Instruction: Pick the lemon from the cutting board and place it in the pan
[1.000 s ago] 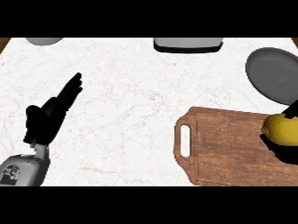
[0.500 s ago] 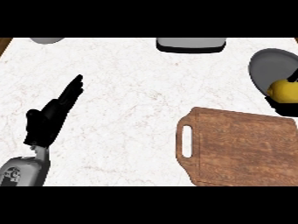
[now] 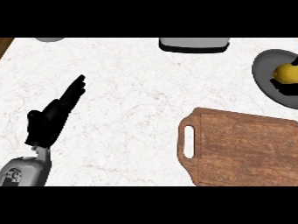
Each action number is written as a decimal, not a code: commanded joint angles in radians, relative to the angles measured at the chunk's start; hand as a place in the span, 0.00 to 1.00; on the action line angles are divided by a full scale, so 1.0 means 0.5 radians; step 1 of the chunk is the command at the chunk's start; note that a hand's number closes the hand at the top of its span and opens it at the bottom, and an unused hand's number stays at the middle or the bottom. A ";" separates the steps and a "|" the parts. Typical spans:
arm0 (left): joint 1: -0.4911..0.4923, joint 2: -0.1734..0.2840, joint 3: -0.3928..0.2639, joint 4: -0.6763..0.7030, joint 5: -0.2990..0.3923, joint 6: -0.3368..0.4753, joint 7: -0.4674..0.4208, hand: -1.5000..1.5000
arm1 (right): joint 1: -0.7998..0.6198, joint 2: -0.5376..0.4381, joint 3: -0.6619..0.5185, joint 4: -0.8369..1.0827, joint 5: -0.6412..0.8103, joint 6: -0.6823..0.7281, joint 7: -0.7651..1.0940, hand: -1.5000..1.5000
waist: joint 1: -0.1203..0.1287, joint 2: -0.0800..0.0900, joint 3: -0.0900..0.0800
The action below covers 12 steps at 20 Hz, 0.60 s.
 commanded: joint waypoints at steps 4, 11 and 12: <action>-0.007 -0.033 0.010 0.020 -0.018 -0.005 -0.050 0.50 | -0.332 -0.135 -0.091 0.668 0.037 -0.157 -0.298 1.00 | 0.023 0.011 0.002; -0.085 -0.010 -0.001 -0.032 -0.004 -0.048 0.051 0.50 | -0.347 -0.235 0.009 0.994 0.204 -0.023 0.137 0.00 | 0.100 0.048 0.006; -0.023 -0.079 -0.078 -0.056 -0.052 -0.006 0.038 0.50 | -0.382 -0.217 0.002 1.020 0.197 -0.008 0.145 0.00 | 0.106 0.045 0.007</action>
